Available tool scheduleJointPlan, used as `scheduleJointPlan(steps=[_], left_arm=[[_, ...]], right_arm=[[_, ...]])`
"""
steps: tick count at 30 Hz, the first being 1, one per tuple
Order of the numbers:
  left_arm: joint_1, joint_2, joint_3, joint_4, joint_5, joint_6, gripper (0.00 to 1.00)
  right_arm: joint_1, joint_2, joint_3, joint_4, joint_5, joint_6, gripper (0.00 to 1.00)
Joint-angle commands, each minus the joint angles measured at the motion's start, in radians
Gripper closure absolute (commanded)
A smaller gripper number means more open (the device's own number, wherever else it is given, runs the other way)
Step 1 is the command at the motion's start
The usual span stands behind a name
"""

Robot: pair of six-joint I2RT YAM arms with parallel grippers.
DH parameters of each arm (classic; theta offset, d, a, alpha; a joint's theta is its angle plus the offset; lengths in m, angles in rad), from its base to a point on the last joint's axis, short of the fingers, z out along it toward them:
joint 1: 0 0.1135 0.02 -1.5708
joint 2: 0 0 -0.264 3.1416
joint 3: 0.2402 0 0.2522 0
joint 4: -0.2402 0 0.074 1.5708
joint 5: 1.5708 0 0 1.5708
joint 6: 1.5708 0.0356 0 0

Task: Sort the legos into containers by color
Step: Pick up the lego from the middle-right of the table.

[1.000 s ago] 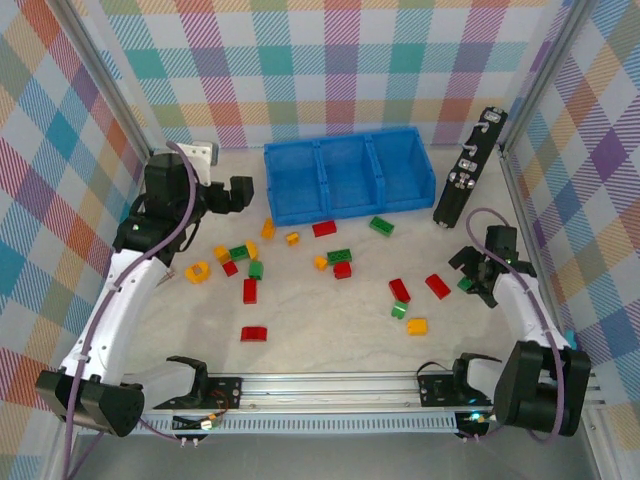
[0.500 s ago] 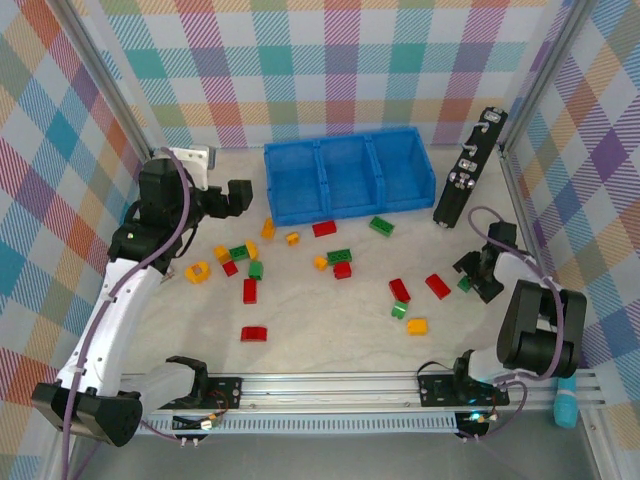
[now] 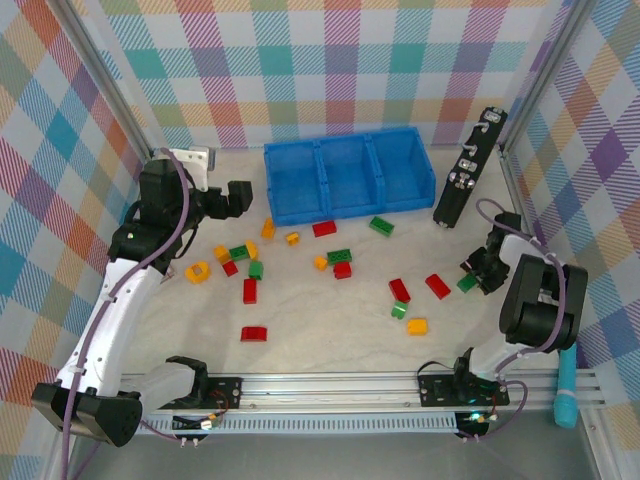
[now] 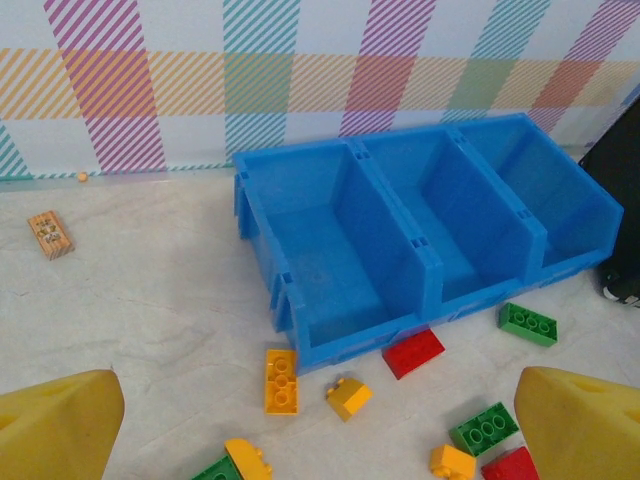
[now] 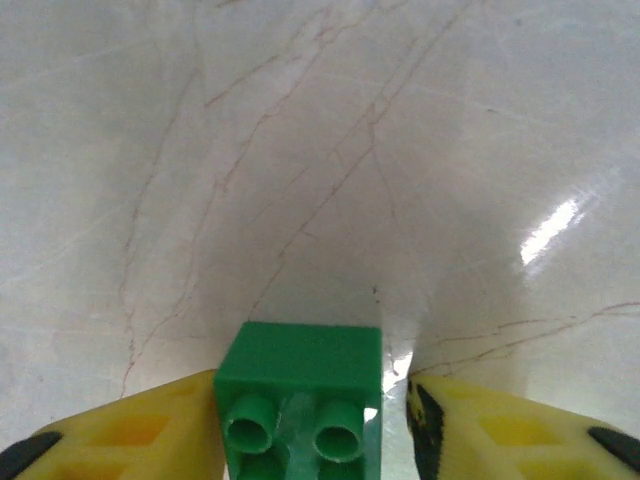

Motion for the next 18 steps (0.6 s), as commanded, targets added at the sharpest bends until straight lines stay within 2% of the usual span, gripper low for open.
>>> scheduleJointPlan(steps=[1,10,14,18], left_arm=[[-0.002,-0.012,-0.005,-0.007,0.019,-0.018,0.00],[-0.002,-0.017,-0.012,0.000,0.015,-0.002,0.00],[-0.002,0.024,0.022,-0.010,0.034,0.013,0.00],[-0.002,0.053,0.049,-0.019,0.049,0.027,0.00]], right_arm=[[-0.001,0.078,0.013,0.086,-0.072,-0.009,0.54],[-0.001,0.022,-0.031,0.082,-0.066,-0.033,0.62],[0.003,-0.114,-0.056,0.029,-0.135,-0.068,0.63],[0.021,-0.321,-0.022,-0.101,-0.141,-0.098,0.64]])
